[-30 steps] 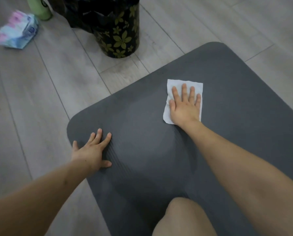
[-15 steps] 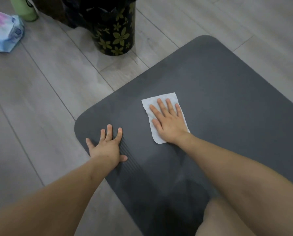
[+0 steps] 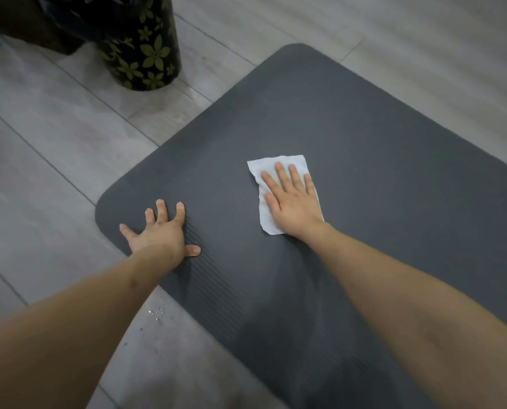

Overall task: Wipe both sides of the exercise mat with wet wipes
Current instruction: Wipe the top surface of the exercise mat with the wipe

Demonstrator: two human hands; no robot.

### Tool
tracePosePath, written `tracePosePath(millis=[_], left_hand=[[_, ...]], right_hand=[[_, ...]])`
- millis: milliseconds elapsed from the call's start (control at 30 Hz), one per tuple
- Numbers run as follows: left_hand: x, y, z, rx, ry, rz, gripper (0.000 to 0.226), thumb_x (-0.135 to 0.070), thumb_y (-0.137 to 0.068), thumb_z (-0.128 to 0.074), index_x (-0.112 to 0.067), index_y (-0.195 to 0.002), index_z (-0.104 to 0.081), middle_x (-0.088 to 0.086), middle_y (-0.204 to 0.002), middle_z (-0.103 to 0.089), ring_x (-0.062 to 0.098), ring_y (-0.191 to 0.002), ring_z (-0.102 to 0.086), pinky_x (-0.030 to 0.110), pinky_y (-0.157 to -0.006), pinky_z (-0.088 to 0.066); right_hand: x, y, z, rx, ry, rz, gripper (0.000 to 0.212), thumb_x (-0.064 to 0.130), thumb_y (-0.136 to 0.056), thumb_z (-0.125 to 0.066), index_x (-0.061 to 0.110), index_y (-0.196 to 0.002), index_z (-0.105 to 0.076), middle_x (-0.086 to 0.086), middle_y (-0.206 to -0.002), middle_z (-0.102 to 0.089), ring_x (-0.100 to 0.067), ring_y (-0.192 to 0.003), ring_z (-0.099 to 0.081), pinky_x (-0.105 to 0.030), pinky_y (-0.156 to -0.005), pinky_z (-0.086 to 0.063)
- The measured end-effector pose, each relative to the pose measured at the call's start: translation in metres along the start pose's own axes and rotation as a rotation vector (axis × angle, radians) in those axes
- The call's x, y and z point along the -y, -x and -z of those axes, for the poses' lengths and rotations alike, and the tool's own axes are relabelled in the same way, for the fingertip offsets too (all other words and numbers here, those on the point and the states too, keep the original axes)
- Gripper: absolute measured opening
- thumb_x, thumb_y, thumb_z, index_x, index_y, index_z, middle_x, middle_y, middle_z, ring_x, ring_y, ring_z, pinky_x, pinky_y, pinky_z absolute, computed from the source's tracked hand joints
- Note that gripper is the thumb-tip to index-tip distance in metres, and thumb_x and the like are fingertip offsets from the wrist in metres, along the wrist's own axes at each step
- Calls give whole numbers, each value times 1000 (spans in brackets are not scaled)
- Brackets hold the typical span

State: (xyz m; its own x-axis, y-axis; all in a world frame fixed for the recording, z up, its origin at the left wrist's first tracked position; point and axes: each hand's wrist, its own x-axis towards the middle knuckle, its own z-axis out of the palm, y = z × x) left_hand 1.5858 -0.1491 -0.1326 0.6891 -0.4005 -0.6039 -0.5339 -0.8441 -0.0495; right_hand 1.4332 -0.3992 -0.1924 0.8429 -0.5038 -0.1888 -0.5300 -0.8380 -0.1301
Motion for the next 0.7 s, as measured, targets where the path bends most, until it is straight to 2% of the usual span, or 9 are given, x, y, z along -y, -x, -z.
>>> tracePosePath(millis=[233,300,433,567,700], left_hand=[[-4,6,-3,-56,-5,-6,98,-63,-90,-63,-35,-160,0,6,-169,8,34,-156,4,78,-113,-5],[-5,10,-7,-100,18,-29,87,-58,-94,-60,-37,-159,-8,7,-169,2,35,-156,1,77,-114,-6],[-5,32,-30,-200,27,-144,57,-45,-105,-42,-38,-158,-22,5,-169,-9,32,-155,-7,73,-117,-8],[-24,65,-56,-270,65,-298,51,-33,-103,-40,-34,-154,-35,4,-169,-13,27,-156,-9,67,-121,-7],[-49,80,-62,-298,95,-407,50,-26,-100,-44,-30,-149,-42,7,-169,-14,25,-156,-11,64,-122,-7]], right_hand=[[-3,99,-18,-7,-4,-181,61,60,-105,-7,44,-162,9,7,-171,20,-20,-157,23,-49,-126,13],[3,124,-23,-7,-14,-217,65,65,-103,-6,44,-161,12,7,-170,22,-19,-156,25,-49,-126,13],[23,181,-34,22,-15,-247,70,70,-100,-6,42,-161,14,7,-168,27,-19,-155,26,-50,-126,12],[37,233,-43,25,-71,-258,64,57,-104,-4,39,-164,5,8,-170,22,-16,-156,23,-46,-126,13],[33,264,-47,-4,-126,-256,64,46,-103,0,33,-166,-5,12,-172,9,-9,-157,15,-41,-128,4]])
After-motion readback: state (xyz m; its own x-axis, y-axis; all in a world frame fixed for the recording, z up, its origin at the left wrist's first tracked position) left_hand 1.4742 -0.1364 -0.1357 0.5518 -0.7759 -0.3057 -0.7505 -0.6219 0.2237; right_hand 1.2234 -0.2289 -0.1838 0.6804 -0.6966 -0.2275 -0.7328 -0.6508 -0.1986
